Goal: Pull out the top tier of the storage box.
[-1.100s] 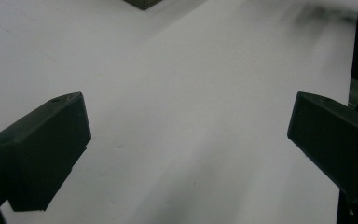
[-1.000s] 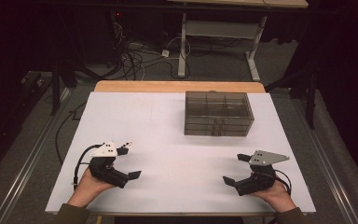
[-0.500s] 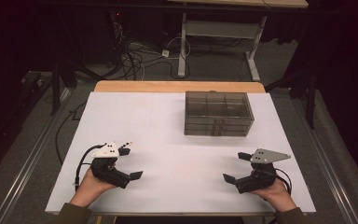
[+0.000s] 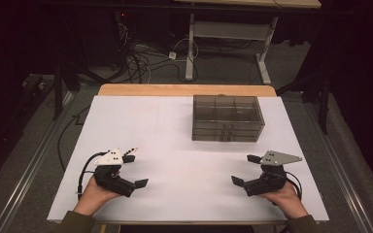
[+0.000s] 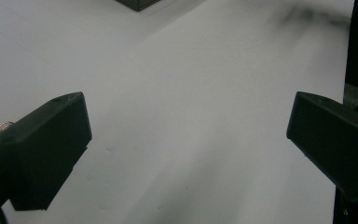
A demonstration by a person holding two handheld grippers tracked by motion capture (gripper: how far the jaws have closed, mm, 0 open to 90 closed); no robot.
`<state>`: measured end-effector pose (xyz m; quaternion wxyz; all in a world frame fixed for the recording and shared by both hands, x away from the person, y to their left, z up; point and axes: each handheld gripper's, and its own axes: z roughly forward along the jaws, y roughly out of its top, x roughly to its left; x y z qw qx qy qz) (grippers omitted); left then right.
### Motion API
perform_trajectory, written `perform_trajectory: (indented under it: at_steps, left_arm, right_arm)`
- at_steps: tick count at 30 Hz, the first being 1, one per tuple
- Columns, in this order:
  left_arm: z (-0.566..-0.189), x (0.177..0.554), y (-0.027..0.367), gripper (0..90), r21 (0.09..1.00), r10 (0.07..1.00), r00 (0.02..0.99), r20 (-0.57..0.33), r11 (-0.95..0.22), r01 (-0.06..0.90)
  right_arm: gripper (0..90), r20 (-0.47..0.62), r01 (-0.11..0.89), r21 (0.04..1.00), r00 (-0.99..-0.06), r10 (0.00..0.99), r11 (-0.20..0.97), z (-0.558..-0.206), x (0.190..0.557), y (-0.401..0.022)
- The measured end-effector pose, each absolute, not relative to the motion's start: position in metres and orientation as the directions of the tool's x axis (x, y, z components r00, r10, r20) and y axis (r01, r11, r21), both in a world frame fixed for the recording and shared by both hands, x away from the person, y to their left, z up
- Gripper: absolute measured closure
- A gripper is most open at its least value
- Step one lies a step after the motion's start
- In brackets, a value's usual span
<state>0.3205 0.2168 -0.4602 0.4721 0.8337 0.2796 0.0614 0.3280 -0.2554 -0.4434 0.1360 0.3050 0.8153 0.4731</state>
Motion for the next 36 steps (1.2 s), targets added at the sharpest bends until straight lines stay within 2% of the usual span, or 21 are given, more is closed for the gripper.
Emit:
perform_trajectory:
  at_steps: [36]
  left_arm:
    - [-0.462,0.32,0.215,0.0,0.815,0.529,0.832,-0.17,-0.399,0.42]
  right_arm:
    - [0.7,0.079,0.382,0.851,-0.772,0.63,0.36,-0.44,0.345,-0.251]
